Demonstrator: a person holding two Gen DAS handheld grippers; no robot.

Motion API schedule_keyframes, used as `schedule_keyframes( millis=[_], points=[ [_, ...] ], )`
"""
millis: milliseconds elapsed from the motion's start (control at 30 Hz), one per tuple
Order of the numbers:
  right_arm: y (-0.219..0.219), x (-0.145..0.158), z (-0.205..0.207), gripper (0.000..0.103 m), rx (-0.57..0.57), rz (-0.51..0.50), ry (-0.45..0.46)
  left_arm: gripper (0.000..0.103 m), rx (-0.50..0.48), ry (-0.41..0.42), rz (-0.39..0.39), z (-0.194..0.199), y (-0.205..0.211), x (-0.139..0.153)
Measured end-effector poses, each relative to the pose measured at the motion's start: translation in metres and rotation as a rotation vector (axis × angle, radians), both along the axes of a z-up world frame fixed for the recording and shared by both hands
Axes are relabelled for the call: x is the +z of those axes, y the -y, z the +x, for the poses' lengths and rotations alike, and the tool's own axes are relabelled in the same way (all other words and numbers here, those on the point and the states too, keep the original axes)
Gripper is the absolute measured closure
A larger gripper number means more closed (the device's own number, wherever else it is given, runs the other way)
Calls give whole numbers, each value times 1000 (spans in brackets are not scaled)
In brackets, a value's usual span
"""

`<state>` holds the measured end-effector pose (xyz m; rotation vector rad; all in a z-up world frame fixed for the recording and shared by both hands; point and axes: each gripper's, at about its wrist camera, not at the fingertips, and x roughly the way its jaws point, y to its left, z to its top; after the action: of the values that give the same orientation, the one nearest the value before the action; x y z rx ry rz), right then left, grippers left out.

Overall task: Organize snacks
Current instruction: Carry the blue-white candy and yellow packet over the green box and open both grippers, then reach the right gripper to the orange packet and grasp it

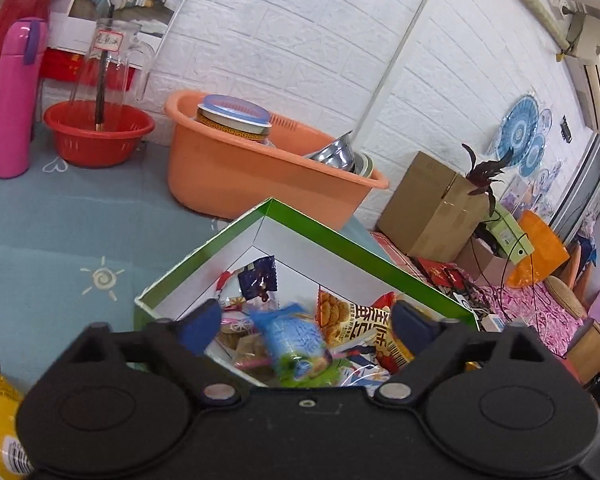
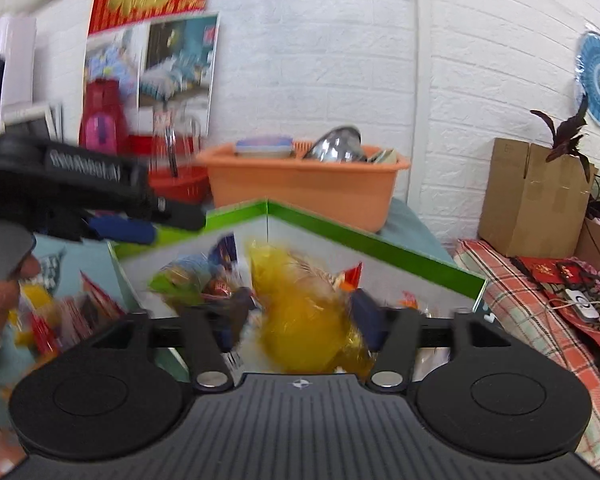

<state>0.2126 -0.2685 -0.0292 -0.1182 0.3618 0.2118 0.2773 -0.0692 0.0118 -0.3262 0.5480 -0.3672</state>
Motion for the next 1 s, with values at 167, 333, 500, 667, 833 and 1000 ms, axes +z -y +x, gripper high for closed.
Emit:
schedule_keyframes(
  millis=[167,333,500,667,833,1000],
  points=[
    [4,-2,-14,0,-31,-24,24,0,-9,-5,-8,-12,-4,10],
    [9,21,-36,0,-27,26,73,0,-17,10,-39,-41,-7,33],
    [7,43,-77,0,6,52,130,0,-15,15,-40,-85,-14,52],
    [8,50,-114,0,73,102,141,0,-20,60,-38,-136,-31,56],
    [4,43,-135,0,129,173,81,0,6,61,-38,-178,-47,40],
    [-13,16,-141,0,174,198,-39,0,22,-4,-63,-203,-63,12]
  ],
)
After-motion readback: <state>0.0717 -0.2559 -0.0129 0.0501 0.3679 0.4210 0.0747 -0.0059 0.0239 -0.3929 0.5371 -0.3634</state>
